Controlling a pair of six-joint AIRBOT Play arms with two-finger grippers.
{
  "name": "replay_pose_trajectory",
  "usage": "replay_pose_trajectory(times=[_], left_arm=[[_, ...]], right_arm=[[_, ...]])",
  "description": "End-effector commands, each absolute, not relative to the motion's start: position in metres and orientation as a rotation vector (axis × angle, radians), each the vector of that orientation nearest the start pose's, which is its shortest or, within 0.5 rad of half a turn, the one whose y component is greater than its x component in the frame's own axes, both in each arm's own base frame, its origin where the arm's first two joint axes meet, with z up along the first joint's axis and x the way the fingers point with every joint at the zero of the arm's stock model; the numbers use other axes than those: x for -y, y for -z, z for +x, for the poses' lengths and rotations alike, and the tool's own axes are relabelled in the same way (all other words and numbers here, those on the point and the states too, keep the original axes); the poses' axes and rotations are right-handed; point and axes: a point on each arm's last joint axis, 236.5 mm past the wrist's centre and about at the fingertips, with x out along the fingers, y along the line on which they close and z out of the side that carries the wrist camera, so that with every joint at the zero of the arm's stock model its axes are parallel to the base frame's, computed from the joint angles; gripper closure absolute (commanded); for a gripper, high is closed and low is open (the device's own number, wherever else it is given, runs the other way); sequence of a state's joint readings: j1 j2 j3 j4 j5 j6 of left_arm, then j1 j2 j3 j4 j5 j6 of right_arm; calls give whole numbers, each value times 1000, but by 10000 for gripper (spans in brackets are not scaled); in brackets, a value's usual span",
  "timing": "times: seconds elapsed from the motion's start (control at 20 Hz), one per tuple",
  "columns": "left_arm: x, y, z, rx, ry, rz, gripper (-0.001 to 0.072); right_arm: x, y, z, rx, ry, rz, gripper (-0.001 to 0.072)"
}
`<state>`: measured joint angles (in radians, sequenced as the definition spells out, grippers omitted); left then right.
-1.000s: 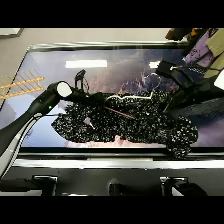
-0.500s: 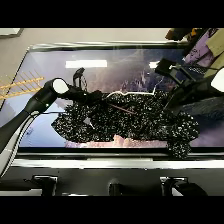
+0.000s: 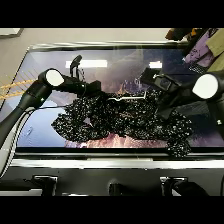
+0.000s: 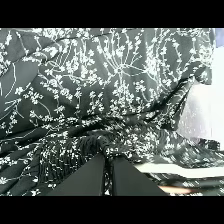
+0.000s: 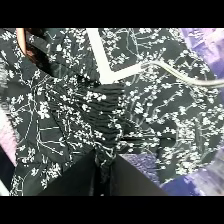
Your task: Fold the clothes and pants, and hang the long-sleeved shirts on hangers.
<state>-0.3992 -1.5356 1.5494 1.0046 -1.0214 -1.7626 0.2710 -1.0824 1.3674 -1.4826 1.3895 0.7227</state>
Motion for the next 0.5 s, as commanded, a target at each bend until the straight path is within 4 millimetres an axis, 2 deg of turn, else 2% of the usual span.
replay_pose_trajectory(times=[0.0,0.1,0.3,0.4,0.45], left_arm=[[295,-100,428,-1140,554,-477,684],[296,-114,427,-1131,573,-469,683],[310,-163,415,-1100,659,-508,683],[310,-175,400,-1110,676,-494,683],[309,-174,390,-1137,682,-470,683]], right_arm=[[-124,-141,349,-873,-718,-864,676],[-142,-135,349,-858,-762,-865,676],[-191,-109,360,-846,-820,-846,676],[-218,-109,374,-774,-812,-814,676],[-230,-113,382,-725,-805,-799,675]])
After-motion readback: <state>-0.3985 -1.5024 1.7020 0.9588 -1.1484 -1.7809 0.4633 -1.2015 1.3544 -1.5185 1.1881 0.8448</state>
